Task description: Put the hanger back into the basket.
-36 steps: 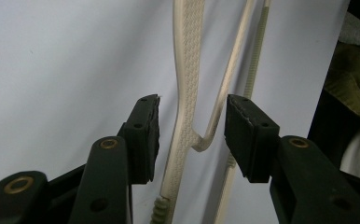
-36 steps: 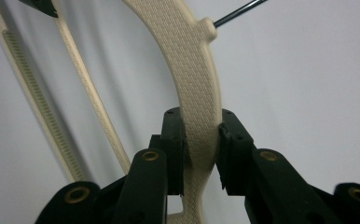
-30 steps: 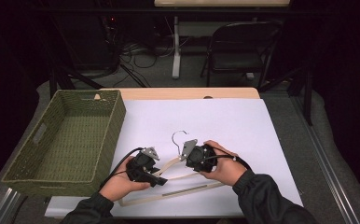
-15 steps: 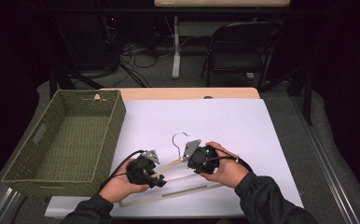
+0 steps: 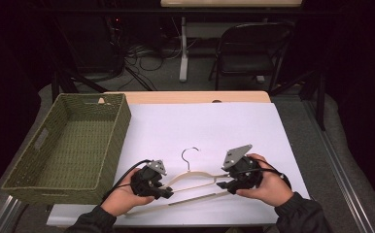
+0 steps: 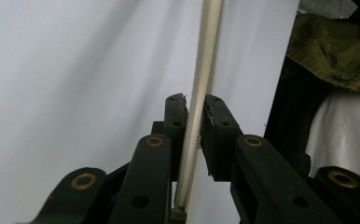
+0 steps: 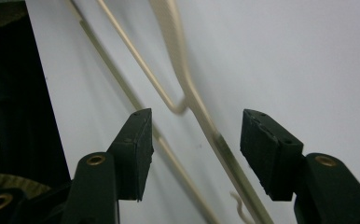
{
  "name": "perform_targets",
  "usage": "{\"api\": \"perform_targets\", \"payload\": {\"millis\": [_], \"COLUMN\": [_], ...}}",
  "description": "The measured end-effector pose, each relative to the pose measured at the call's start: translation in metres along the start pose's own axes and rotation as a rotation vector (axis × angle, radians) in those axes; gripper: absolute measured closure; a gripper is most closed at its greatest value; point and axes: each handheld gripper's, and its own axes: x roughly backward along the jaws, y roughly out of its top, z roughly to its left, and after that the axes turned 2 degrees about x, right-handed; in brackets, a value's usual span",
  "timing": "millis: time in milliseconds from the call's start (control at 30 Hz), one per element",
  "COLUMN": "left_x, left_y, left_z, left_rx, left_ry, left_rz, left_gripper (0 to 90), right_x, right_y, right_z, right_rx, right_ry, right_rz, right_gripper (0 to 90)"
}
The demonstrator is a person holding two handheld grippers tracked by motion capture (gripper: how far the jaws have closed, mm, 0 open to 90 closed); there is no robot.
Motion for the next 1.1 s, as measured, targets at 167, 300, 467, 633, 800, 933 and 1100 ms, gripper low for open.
{"api": "perform_targets", "payload": {"millis": [167, 300, 467, 633, 800, 933, 1100], "left_x": [0.000, 0.000, 0.002, 0.017, 0.041, 0.064, 0.092], "left_y": [-0.003, -0.004, -0.006, -0.005, -0.007, -0.010, -0.016], "left_z": [-0.006, -0.006, -0.005, -0.008, -0.015, -0.020, -0.020], "left_rx": [-0.035, -0.056, -0.055, -0.030, 0.006, 0.035, 0.066], "left_ry": [-0.017, -0.034, -0.045, -0.007, 0.074, 0.105, 0.153], "left_rz": [-0.006, -0.014, -0.044, -0.080, -0.108, -0.135, -0.170], "left_gripper": [85.3, 85.9, 86.8, 87.1, 87.1, 87.0, 87.0], "right_x": [0.010, 0.016, 0.025, 0.031, 0.029, 0.024, 0.020], "right_y": [-0.029, -0.045, -0.058, -0.067, -0.074, -0.079, -0.081], "right_z": [-0.003, -0.005, -0.011, -0.017, -0.019, -0.021, -0.023], "right_rx": [-0.073, -0.116, -0.154, -0.189, -0.211, -0.232, -0.245], "right_ry": [-0.019, -0.032, -0.060, -0.086, -0.089, -0.085, -0.084], "right_rz": [-0.006, -0.003, -0.028, -0.054, -0.057, -0.076, -0.078], "right_gripper": [43.8, 43.4, 43.3, 43.3, 43.3, 43.4, 43.5]}}
